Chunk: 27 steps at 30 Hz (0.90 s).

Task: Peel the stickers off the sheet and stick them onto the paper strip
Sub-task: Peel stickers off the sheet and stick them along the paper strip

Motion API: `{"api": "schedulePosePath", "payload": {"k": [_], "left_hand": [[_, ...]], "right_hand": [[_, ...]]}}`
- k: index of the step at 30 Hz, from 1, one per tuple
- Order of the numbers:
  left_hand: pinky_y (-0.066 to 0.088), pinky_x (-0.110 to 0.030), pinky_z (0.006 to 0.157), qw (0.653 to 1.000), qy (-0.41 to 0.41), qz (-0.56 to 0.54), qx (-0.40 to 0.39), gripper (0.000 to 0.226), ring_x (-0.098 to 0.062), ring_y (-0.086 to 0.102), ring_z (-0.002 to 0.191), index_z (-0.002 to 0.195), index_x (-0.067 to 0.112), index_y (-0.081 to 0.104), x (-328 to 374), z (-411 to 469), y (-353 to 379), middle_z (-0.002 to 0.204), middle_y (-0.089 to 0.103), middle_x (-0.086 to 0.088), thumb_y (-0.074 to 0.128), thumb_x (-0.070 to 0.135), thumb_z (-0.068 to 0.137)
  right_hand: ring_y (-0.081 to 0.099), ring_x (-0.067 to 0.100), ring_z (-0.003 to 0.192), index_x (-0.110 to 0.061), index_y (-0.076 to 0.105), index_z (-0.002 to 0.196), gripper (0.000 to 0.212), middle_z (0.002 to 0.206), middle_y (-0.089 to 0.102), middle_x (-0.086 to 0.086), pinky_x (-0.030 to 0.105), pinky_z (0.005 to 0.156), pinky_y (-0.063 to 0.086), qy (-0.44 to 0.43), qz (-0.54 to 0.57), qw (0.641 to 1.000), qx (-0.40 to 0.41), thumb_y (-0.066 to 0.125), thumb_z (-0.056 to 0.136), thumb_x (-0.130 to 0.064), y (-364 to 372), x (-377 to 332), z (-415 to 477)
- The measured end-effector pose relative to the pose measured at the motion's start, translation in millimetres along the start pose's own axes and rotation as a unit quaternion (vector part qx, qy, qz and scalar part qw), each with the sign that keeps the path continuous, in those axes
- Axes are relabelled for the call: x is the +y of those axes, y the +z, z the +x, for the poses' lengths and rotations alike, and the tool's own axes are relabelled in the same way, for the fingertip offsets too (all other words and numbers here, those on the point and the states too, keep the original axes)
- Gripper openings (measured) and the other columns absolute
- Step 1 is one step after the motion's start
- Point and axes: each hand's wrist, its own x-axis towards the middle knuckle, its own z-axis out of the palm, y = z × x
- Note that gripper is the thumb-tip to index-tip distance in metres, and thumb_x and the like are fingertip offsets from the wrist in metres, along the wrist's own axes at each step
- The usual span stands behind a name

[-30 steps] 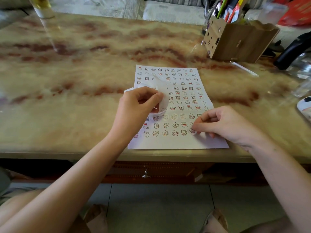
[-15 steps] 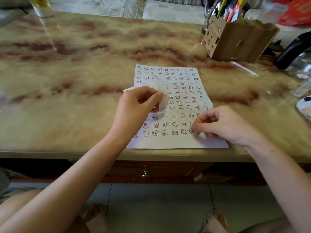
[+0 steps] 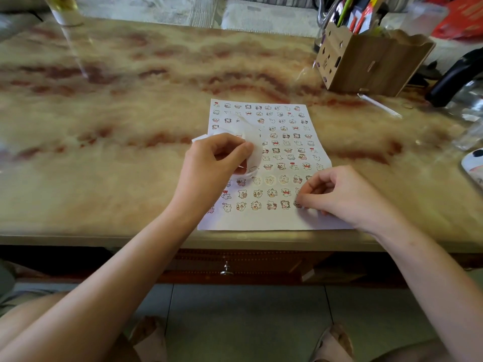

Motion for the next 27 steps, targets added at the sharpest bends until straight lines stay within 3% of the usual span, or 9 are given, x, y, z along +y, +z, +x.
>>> {"api": "schedulePosePath", "payload": {"k": [4,8,11,16,20,25,27], "left_hand": [[0.058,-0.031,0.082,1.000,-0.002,-0.004,-0.002,0.013,-0.017,0.072,0.079,0.092,0.005,0.072,0,0,0,0.086,0.075,-0.006,0.064,0.014,0.091],[0.058,-0.032,0.082,1.000,-0.004,-0.006,-0.003,0.013,-0.019,0.072,0.079,0.091,0.005,0.072,-1,1,0,0.086,0.075,-0.006,0.064,0.014,0.091],[0.058,-0.032,0.082,1.000,-0.003,-0.004,-0.002,0.013,-0.019,0.072,0.079,0.091,0.005,0.072,0,1,0,0.086,0.075,-0.006,0.064,0.014,0.091],[0.058,-0.032,0.082,1.000,-0.008,-0.004,-0.002,0.013,-0.016,0.072,0.077,0.090,0.006,0.072,0,-1,-1,0.086,0.075,-0.004,0.064,0.015,0.091],[0.058,-0.034,0.084,1.000,-0.008,-0.004,-0.004,0.013,-0.016,0.073,0.078,0.091,0.006,0.072,1,-1,-1,0.086,0.075,-0.005,0.064,0.016,0.091],[0.057,-0.037,0.085,1.000,-0.010,-0.002,-0.006,0.013,-0.018,0.073,0.080,0.091,0.007,0.072,0,-1,-1,0.087,0.075,-0.004,0.064,0.016,0.091],[0.057,-0.037,0.085,1.000,-0.009,-0.002,-0.006,0.013,-0.017,0.073,0.079,0.091,0.007,0.072,0,-1,-2,0.087,0.075,-0.005,0.063,0.016,0.091]], "right_hand": [[0.053,0.001,0.052,-0.015,0.069,0.068,0.011,0.054,0.064,-0.011,0.027,0.062,0.043,-0.016,-0.017,1.000,0.000,0.078,0.074,-0.016,0,2,1],[0.047,0.010,0.056,-0.018,0.068,0.072,0.014,0.056,0.057,-0.005,0.029,0.060,0.034,-0.029,-0.020,0.999,-0.006,0.082,0.071,-0.021,-4,4,1],[0.046,0.011,0.054,-0.020,0.059,0.083,0.029,0.053,0.056,-0.007,0.031,0.060,0.033,-0.029,-0.010,0.999,-0.008,0.084,0.069,-0.024,-7,5,3],[0.042,0.004,0.045,-0.019,0.059,0.084,0.018,0.050,0.054,-0.010,0.028,0.054,0.031,-0.030,-0.002,0.999,-0.025,0.076,0.078,-0.018,-9,8,5],[0.043,0.011,0.049,-0.018,0.059,0.083,0.031,0.056,0.055,-0.004,0.028,0.051,0.032,-0.018,-0.007,0.999,-0.026,0.082,0.068,-0.031,-8,4,3],[0.043,0.007,0.039,-0.017,0.056,0.083,0.019,0.045,0.052,-0.012,0.026,0.046,0.034,-0.019,-0.010,0.999,-0.036,0.075,0.080,-0.016,-9,6,6],[0.043,0.008,0.040,-0.016,0.057,0.083,0.021,0.047,0.052,-0.010,0.026,0.045,0.034,-0.016,-0.004,0.999,-0.039,0.077,0.078,-0.020,-10,6,5]]}}
